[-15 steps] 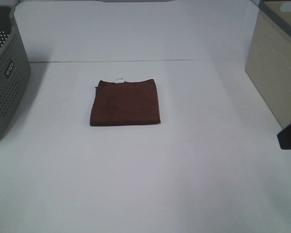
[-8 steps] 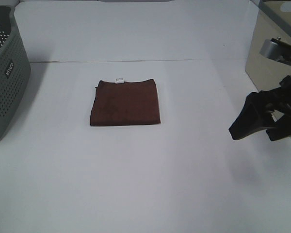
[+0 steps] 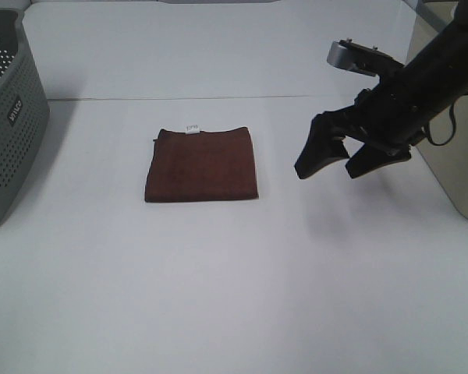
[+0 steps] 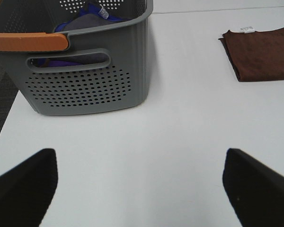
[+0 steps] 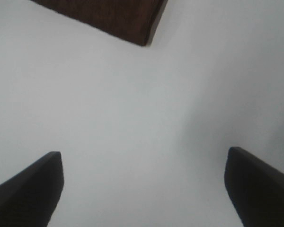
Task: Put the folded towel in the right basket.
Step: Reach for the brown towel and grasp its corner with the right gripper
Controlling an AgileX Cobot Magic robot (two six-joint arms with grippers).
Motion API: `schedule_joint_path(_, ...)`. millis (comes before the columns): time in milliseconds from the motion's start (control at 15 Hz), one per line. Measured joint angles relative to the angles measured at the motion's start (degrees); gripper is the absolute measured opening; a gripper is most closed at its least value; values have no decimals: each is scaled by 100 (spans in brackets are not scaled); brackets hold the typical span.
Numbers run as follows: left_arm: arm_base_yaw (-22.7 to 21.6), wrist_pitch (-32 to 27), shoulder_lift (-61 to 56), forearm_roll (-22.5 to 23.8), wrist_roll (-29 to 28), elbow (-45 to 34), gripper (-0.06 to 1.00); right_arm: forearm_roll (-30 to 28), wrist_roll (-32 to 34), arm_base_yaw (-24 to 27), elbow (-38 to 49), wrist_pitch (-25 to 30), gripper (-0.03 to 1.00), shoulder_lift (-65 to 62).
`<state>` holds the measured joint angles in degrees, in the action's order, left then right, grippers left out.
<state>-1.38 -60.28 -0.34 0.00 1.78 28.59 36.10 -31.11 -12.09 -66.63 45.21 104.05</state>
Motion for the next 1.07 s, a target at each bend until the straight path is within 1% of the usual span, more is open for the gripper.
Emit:
schedule_joint_path(200, 0, 0, 0, 0, 0, 0, 88, 561, 29, 0, -945, 63, 87, 888)
schedule_joint_path(400, 0, 0, 0, 0, 0, 0, 88, 819, 97, 0, -1982, 453, 86, 1759)
schedule_joint_path(467, 0, 0, 0, 0, 0, 0, 88, 1003, 143, 0, -2624, 625, 85, 2292)
schedule_joint_path(533, 0, 0, 0, 0, 0, 0, 88, 1071, 172, 0, -2865, 636, 84, 2527)
schedule_joint_path(600, 0, 0, 0, 0, 0, 0, 88, 1071, 172, 0, -2865, 636, 84, 2527)
schedule_joint_path(667, 0, 0, 0, 0, 0, 0, 88, 1100, 218, 0, -3083, 642, 84, 2739)
schedule_joint_path(867, 0, 0, 0, 0, 0, 0, 88, 1117, 332, 0, -3690, 733, 79, 3392)
schedule_joint_path(1067, 0, 0, 0, 0, 0, 0, 88, 1186, 424, -17, -3919, 762, 78, 3673)
